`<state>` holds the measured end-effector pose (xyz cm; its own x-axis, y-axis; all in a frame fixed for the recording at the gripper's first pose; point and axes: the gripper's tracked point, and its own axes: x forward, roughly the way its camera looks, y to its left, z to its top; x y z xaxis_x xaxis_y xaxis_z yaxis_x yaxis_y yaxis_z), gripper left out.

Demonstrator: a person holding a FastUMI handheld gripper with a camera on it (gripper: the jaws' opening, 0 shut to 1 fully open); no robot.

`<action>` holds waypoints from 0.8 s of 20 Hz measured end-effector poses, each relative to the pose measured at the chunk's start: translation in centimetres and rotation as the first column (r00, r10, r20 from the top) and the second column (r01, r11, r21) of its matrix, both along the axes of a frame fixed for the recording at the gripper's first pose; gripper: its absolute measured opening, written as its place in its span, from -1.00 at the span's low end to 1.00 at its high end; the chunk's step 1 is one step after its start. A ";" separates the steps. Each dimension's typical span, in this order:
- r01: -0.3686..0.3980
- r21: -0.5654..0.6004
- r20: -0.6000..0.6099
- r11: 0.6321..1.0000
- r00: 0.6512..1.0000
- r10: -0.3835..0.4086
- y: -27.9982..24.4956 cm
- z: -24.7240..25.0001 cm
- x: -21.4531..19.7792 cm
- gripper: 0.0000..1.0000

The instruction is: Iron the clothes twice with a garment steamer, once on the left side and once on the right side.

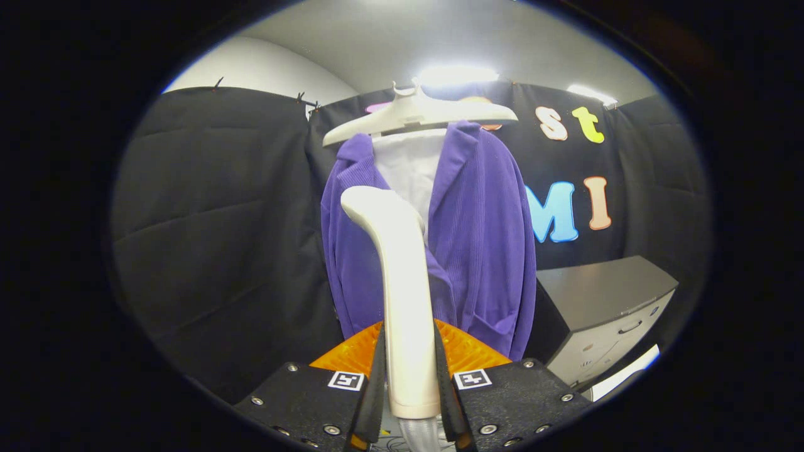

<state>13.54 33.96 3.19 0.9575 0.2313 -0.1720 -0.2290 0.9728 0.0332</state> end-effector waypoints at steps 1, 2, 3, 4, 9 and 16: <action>0.005 -0.011 0.037 1.000 0.999 -0.004 0.5 1.1 0.7 -0.25; 0.015 -0.033 0.078 0.999 0.997 -0.012 1.0 2.1 1.3 -0.25; 0.037 -0.070 0.119 0.997 0.993 -0.029 1.2 2.8 1.7 -0.25; 0.062 -0.104 0.160 0.993 0.986 -0.045 1.5 3.2 2.0 -0.25; 0.065 -0.202 0.212 0.977 0.977 -0.021 4.7 2.1 3.5 -0.25; 0.115 -0.275 0.218 0.954 0.974 -0.055 4.5 0.1 4.2 -0.25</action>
<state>17.79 38.42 3.27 0.9929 0.1181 -0.0160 -0.1177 0.9508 -0.2866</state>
